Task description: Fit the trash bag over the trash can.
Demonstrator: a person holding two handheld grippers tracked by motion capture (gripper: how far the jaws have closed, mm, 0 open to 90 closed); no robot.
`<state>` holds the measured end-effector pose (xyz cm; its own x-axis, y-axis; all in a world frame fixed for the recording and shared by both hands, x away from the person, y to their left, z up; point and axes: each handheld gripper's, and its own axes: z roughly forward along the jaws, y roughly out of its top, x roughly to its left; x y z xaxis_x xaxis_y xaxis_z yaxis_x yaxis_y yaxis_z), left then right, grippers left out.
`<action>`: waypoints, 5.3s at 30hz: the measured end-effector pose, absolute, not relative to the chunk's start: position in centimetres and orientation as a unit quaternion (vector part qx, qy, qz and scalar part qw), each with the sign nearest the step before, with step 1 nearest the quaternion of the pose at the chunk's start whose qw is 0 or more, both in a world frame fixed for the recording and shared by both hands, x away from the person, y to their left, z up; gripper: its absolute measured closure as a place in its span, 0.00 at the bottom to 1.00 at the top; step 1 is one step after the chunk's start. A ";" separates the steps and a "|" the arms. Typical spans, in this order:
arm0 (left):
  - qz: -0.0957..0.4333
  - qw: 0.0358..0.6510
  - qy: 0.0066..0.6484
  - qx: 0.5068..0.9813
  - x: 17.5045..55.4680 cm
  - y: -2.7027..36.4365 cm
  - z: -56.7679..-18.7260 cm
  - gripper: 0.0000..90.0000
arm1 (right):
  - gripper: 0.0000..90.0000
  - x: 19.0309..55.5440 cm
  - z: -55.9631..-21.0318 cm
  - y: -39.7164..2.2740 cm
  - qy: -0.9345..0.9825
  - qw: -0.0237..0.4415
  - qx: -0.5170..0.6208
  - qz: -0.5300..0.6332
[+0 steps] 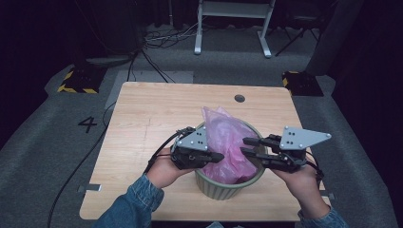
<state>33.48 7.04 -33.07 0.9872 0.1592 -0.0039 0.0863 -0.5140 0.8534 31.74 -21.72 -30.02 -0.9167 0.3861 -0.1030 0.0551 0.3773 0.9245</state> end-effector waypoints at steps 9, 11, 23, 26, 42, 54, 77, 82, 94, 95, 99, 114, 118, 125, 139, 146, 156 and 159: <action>0.037 0.482 0.066 0.873 33.1 7.1 -33.1 1.00 | 0.56 32.2 -30.3 -23.2 0.803 0.172 0.186 0.539; 0.035 0.484 0.067 0.872 33.2 7.2 -33.1 1.00 | 0.52 32.5 -30.4 -23.3 0.803 0.178 0.195 0.534; 0.046 0.513 0.069 0.854 33.5 8.1 -31.2 0.70 | 0.93 33.1 -30.7 -22.1 0.834 0.117 0.152 0.518; 0.057 0.515 0.060 0.853 33.2 7.9 -30.2 0.68 | 0.97 32.6 -30.4 -21.5 0.840 0.123 0.133 0.512; 0.077 0.519 0.060 0.849 33.6 5.6 -30.0 1.00 | 0.84 32.1 -29.6 -20.6 0.834 0.105 0.115 0.530; 0.112 0.523 0.052 0.843 32.5 6.1 -30.1 1.00 | 0.99 32.2 -29.4 -20.8 0.843 0.082 0.106 0.520; 0.102 0.534 0.057 0.838 32.4 6.0 -31.1 1.00 | 0.99 31.8 -29.7 -22.5 0.836 0.071 0.120 0.530; 0.115 0.526 0.068 0.840 32.2 6.0 -31.3 1.00 | 0.99 32.0 -29.7 -22.8 0.837 0.074 0.129 0.527; 0.110 0.531 0.078 0.837 32.2 6.1 -31.9 1.00 | 1.00 32.4 -30.0 -23.8 0.829 0.081 0.152 0.532; 0.109 0.531 0.078 0.837 32.2 6.1 -32.0 1.00 | 1.00 32.5 -30.0 -23.9 0.828 0.082 0.155 0.532; 0.113 0.527 0.081 0.839 32.3 6.0 -32.2 1.00 | 0.91 32.7 -30.0 -24.3 0.823 0.086 0.162 0.538; 0.104 0.530 0.074 0.839 32.3 5.5 -32.5 1.00 | 0.77 32.5 -29.2 -22.6 0.800 0.066 0.149 0.578; 0.106 0.530 0.071 0.839 32.2 5.6 -32.4 1.00 | 0.77 32.8 -29.2 -22.6 0.796 0.068 0.158 0.580; 0.102 0.529 0.070 0.839 32.2 5.6 -32.5 1.00 | 0.78 33.0 -29.2 -22.7 0.791 0.075 0.165 0.584; 0.100 0.531 0.070 0.839 32.3 5.4 -32.5 1.00 | 0.76 32.3 -29.2 -23.0 0.792 0.069 0.146 0.589; 0.101 0.532 0.063 0.838 32.1 5.5 -32.4 1.00 | 0.82 32.8 -29.4 -22.8 0.797 0.074 0.157 0.578; 0.101 0.538 0.072 0.834 32.4 5.7 -32.4 1.00 | 0.73 32.7 -29.9 -22.2 0.802 0.052 0.152 0.575; 0.096 0.543 0.073 0.831 32.5 5.8 -32.3 0.99 | 0.73 32.9 -30.3 -21.9 0.807 0.044 0.153 0.569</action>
